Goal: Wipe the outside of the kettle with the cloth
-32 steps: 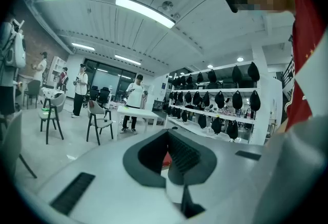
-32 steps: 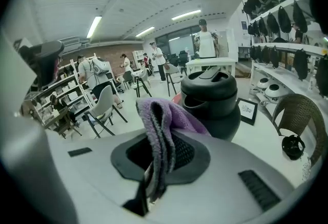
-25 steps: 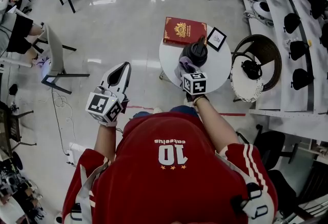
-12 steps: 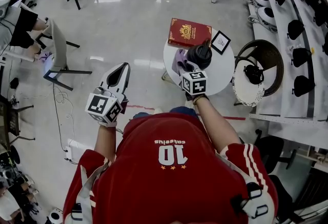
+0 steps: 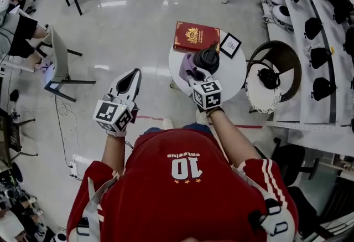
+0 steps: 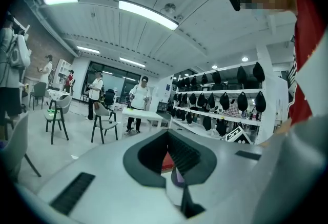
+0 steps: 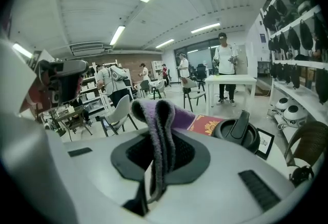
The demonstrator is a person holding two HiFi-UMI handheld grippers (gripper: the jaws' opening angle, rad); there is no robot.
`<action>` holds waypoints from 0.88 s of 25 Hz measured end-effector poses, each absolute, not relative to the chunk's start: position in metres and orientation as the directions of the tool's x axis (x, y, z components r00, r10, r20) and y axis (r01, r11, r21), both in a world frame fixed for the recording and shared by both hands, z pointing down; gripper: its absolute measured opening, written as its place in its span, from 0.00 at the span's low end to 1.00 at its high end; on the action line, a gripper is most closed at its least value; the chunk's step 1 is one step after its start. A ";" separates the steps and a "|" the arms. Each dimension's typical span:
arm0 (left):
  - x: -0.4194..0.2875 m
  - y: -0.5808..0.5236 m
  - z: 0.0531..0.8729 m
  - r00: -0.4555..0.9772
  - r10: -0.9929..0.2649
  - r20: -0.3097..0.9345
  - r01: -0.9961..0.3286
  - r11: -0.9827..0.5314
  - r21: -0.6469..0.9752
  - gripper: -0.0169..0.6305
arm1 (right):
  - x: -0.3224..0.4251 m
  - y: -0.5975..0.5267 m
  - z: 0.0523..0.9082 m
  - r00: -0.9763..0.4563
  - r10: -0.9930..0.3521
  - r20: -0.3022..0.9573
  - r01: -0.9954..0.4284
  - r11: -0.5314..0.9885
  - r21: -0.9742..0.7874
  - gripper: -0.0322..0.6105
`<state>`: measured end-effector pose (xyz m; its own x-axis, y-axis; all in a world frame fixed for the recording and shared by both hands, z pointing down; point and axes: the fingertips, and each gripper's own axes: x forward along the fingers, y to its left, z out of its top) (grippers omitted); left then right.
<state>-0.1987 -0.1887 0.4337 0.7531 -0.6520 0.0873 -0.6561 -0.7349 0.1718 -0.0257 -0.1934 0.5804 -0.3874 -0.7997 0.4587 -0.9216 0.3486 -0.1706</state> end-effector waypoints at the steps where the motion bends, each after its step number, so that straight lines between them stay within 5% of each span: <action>1: -0.194 -0.190 0.432 0.757 -0.648 0.085 -0.652 -0.740 0.169 0.04 | -0.022 -0.193 0.573 -0.391 -0.805 0.447 -0.920 0.353 -0.170 0.13; 22: -0.041 -0.201 0.416 0.793 -0.604 0.079 -0.608 -0.777 0.161 0.04 | 0.131 -0.186 0.485 -0.412 -0.865 0.287 -0.911 0.388 -0.141 0.13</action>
<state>-0.0408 -0.2006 0.4162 0.7929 -0.6041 0.0794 -0.6083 -0.7772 0.1613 0.1313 -0.1863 0.4848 -0.4123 -0.8647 0.2869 -0.9110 0.3875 -0.1412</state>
